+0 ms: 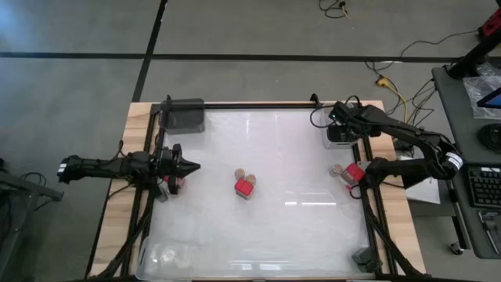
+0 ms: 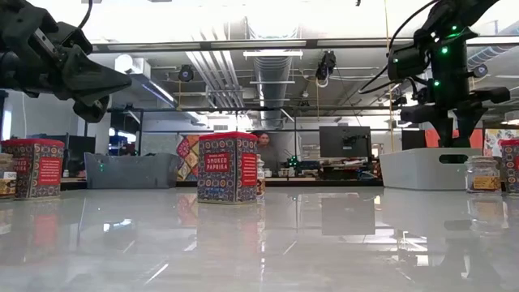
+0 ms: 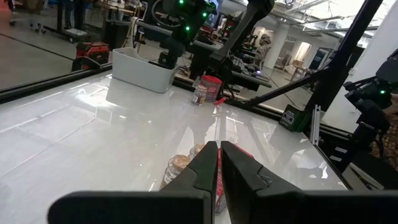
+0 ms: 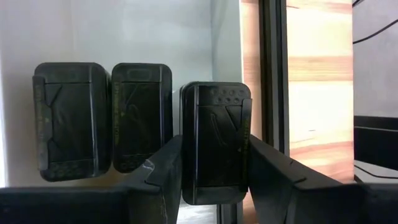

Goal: Sort spices by type
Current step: Put the black seasoning can into the gray bin

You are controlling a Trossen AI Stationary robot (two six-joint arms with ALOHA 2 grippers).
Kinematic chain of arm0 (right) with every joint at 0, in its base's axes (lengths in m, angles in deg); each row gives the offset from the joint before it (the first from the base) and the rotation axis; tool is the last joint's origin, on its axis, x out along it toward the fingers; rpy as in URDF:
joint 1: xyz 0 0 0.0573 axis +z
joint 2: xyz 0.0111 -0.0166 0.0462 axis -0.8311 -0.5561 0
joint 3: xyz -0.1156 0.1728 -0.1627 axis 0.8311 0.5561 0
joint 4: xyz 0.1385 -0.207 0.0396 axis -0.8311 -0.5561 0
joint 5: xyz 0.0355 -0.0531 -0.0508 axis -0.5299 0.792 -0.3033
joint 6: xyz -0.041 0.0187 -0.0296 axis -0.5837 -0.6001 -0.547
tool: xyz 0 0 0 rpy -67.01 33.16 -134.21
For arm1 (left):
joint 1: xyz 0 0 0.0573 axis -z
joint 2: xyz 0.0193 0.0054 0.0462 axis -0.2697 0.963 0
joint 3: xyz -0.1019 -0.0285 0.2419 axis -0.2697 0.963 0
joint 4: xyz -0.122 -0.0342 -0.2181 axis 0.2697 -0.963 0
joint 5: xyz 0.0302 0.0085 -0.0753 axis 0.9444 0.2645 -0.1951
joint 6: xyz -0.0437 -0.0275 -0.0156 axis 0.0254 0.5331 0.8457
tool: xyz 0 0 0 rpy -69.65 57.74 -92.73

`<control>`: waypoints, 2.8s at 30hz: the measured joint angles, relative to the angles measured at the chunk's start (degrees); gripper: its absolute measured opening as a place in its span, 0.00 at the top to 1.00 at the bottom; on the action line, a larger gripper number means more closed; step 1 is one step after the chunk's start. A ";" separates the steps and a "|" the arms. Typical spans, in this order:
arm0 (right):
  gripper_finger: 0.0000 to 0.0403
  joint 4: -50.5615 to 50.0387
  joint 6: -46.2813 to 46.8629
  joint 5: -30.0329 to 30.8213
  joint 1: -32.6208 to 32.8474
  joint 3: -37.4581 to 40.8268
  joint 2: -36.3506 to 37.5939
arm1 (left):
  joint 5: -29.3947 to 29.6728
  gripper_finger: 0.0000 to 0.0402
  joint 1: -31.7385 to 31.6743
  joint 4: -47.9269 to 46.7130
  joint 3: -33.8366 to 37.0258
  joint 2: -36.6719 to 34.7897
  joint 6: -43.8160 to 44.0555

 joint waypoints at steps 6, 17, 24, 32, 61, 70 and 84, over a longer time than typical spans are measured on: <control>0.64 0.92 0.10 -0.20 0.00 0.05 0.00 | 0.00 0.99 0.01 0.00 0.00 0.00 -0.01; 0.64 1.26 1.64 -0.26 0.00 0.05 0.00 | 0.01 0.99 0.02 0.00 0.00 0.00 -0.01; 0.63 1.50 0.75 -0.34 0.02 0.04 0.00 | 0.02 0.99 0.01 0.00 0.00 0.00 0.00; 0.53 1.62 0.59 -0.75 0.02 0.04 0.01 | 0.01 0.99 0.02 -0.01 0.01 -0.01 0.00; 0.69 -16.72 25.01 -0.81 20.31 -6.92 5.02 | 0.02 0.99 0.00 0.00 0.00 0.00 0.01; 0.55 -12.04 55.70 -1.58 56.57 -13.46 -0.03 | 0.02 0.99 0.02 0.00 0.00 0.00 -0.01; 0.34 -8.90 67.33 -21.07 82.33 -38.43 -32.73 | 0.02 0.99 0.02 0.00 0.01 0.00 0.00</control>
